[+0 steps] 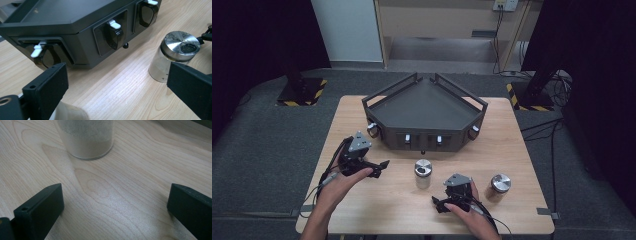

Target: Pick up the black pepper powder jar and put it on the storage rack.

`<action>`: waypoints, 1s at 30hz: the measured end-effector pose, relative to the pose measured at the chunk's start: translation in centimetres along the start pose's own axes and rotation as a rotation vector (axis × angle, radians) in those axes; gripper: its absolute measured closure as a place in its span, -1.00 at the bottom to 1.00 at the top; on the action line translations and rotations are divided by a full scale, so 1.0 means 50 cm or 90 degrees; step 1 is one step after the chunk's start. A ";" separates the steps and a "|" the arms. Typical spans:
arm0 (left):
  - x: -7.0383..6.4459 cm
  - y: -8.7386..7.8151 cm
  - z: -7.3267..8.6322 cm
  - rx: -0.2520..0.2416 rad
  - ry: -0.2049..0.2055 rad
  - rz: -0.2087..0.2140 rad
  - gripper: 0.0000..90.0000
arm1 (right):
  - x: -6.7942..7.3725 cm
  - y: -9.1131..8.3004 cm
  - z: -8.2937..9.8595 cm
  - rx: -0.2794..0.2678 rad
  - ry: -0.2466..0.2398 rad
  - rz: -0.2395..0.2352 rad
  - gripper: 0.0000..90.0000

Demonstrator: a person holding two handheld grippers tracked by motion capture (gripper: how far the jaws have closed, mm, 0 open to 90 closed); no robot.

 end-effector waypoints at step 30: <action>0.063 -0.027 -0.002 -0.013 0.000 -0.036 -0.97 | 0.000 0.000 0.000 0.000 0.000 0.001 -0.98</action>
Point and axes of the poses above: each handheld gripper's, and its own axes: y roughly forward along the jaws, z roughly out of its underside, x roughly to its left, the point moved 6 cm from there along y, roughly forward along the jaws, and after that the axes turned 12 degrees about -x, right-handed, at the moved point
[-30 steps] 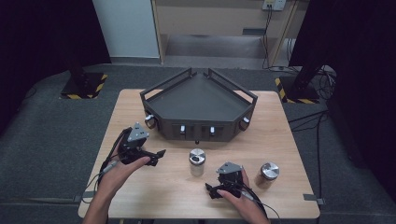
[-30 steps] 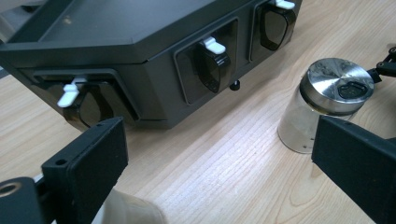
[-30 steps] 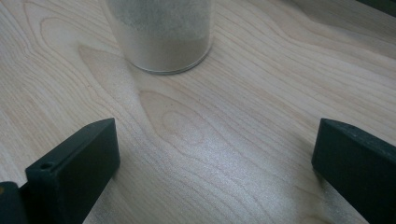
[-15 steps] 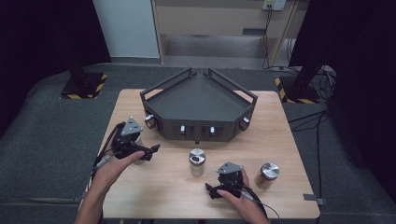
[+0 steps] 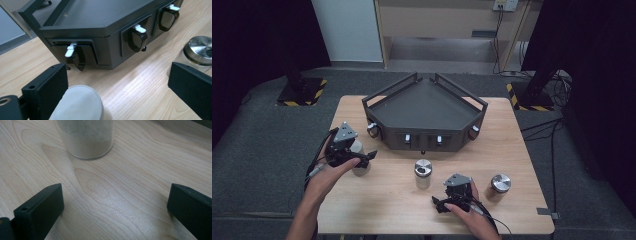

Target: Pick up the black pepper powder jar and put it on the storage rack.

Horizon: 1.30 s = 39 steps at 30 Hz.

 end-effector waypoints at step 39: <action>0.062 0.017 0.082 -0.021 -0.043 -0.032 -0.97 | 0.000 0.000 0.000 0.000 0.000 0.000 -0.98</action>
Point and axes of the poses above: each handheld gripper's, and its own axes: y roughly forward along the jaws, z roughly out of its underside, x roughly to its left, the point moved 6 cm from there along y, roughly forward along the jaws, and after that the axes turned 12 degrees about -x, right-handed, at the moved point
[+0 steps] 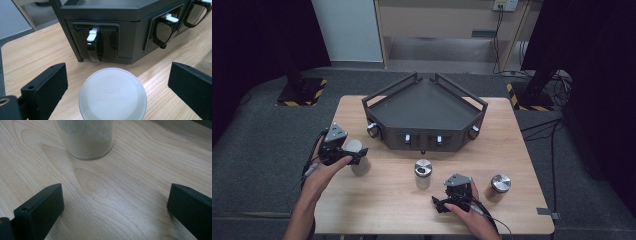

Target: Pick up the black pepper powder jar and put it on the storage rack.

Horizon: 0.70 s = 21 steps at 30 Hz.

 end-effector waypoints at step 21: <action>-0.001 0.022 0.045 0.007 -0.005 -0.010 -0.90 | 0.000 0.000 0.000 0.000 0.001 0.000 -0.98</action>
Point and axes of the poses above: each handheld gripper's, and its own axes: y roughly forward along the jaws, z roughly out of its underside, x roughly to its left, the point moved 6 cm from there along y, roughly forward along the jaws, and after that the axes turned 12 degrees about -x, right-handed, at the moved point
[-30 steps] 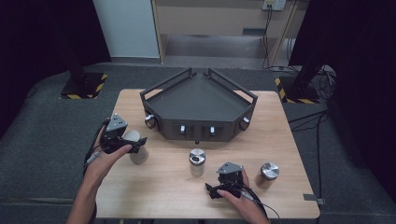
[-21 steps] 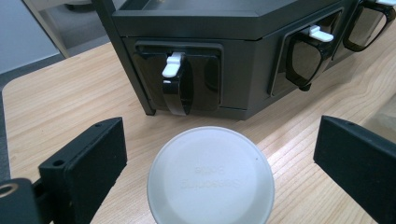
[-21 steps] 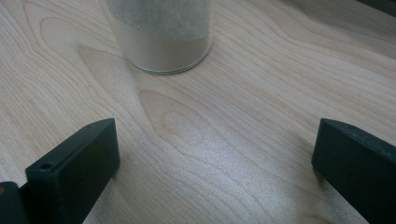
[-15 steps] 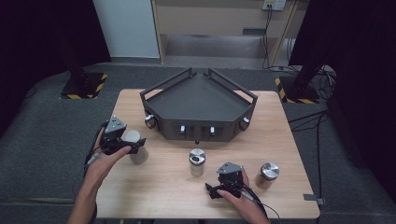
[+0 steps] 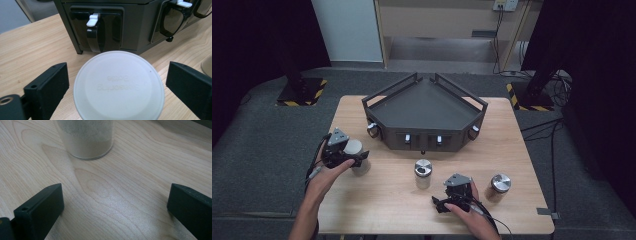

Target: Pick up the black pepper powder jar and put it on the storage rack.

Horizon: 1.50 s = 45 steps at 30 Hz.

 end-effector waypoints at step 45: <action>-0.024 -0.033 0.022 -0.049 0.024 0.022 -0.27 | 0.000 0.000 0.000 0.000 0.000 0.000 -0.98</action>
Point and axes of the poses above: each handheld gripper's, and its own axes: y roughly forward along the jaws, z roughly out of its underside, x roughly to its left, the point moved 6 cm from there along y, roughly forward along the jaws, and after that the axes turned 12 degrees about -x, right-handed, at the moved point
